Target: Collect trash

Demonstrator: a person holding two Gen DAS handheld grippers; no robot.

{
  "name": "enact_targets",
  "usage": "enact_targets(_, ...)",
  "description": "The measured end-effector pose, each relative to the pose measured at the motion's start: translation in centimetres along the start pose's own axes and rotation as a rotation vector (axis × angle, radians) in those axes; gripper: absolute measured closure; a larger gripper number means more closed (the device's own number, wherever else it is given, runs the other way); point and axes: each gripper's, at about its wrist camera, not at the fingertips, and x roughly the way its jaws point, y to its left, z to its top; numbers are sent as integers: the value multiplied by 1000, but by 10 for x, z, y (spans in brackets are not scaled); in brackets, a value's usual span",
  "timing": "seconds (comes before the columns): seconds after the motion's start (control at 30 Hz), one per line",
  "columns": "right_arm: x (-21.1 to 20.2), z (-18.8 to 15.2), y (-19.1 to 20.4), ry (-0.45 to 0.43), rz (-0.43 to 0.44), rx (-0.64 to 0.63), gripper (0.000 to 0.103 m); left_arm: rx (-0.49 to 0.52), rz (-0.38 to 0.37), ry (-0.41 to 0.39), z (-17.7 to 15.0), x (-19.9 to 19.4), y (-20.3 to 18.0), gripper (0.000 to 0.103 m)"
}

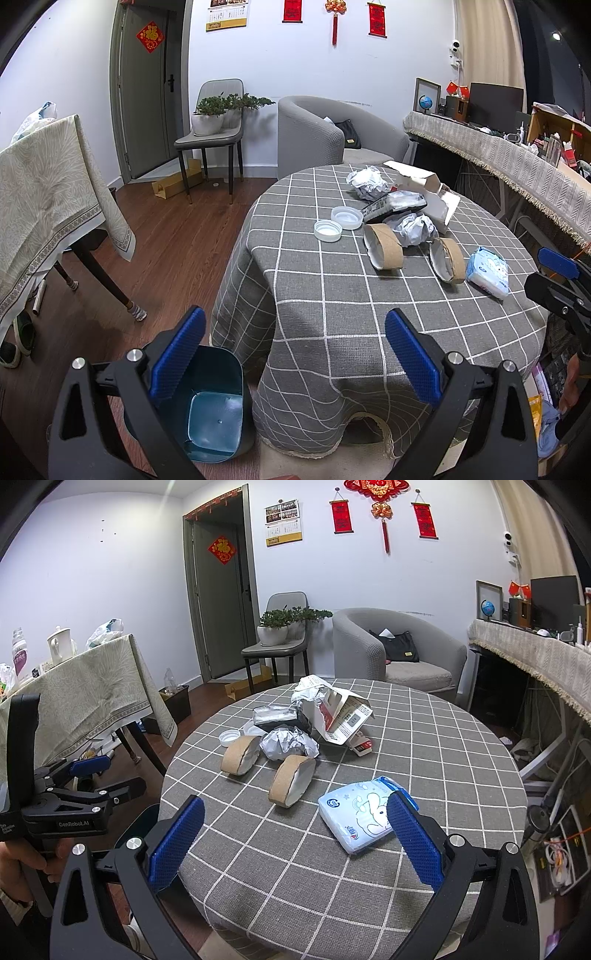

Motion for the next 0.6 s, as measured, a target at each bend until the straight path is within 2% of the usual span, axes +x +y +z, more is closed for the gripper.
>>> enact_targets(0.6, 4, -2, 1, 15, -14, -28, 3, 10, 1, 3, -1, 2, 0, 4)
